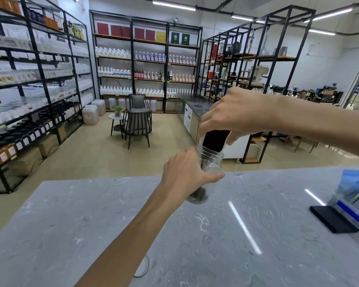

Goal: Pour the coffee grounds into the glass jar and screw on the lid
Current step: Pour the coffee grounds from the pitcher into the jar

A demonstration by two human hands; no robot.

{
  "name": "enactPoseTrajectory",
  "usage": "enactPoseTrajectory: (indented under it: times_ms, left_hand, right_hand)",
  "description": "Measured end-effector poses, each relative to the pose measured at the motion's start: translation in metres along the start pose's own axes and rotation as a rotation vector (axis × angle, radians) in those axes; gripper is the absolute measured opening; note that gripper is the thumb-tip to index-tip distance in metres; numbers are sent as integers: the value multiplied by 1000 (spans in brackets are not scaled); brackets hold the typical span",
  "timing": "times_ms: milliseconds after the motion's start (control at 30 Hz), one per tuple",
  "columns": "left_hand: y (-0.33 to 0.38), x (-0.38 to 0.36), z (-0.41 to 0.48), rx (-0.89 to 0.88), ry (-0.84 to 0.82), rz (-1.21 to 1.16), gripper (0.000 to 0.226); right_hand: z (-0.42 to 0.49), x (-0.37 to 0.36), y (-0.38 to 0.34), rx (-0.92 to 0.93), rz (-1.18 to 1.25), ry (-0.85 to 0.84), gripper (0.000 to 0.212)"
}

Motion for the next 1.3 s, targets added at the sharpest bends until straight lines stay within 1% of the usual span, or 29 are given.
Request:
enactPoseTrajectory:
  times_ms: [67,167,300,433,533,667,800,900,1033,1133,1300]
  left_hand:
    - [0,-1,1,-2,3,15,75]
    - [0,-4,1,1,4,13,75]
    - [2,-8,2,-12,-8,22,73]
    - [3,-10,2,-19,10,4,73]
    - [3,-9,3,-18,16,26,76]
    - [2,-7,3,-20,25,-13,75]
    - [3,-7,2,-21,13,28,76]
    - [2,-7,2,-13,17,16,76]
    - [2,-8,2,-13,20,32,76]
    - [1,-7,2,-11,34,12,75]
    - [1,-7,3,-10,28,9,76]
  right_hand:
    - [0,-3,-2,5,-15,-9,73]
    - [-3,-4,4,-37,20,-1,74]
    - [-2,-10,-5,14,11,-21,74]
    - [-5,-11,4,-48,34,-19,75]
    - [-3,-12,-3,-2,27,-34,75]
    - [-7,-8,5,-57,68,-30,76]
    - [-4,-8,-1,-11,39,-42,77]
    - [-4,-7,2,-31,34,-53,77]
    - [-1,-6,-3,8,-4,-58,77]
    - [-2,-2,2,-25,3,-49,79]
    - [-2,-2,-5,12,-5,-51,78]
Point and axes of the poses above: each hand's wrist, its own z-axis towards the middle knuckle, its own x-axis out of the back of the hand, y = z × x, the point moved 6 cm from there along z, towards the middle knuckle, and after that the axes turned 3 degrees about -x, right-handed, at the moved point
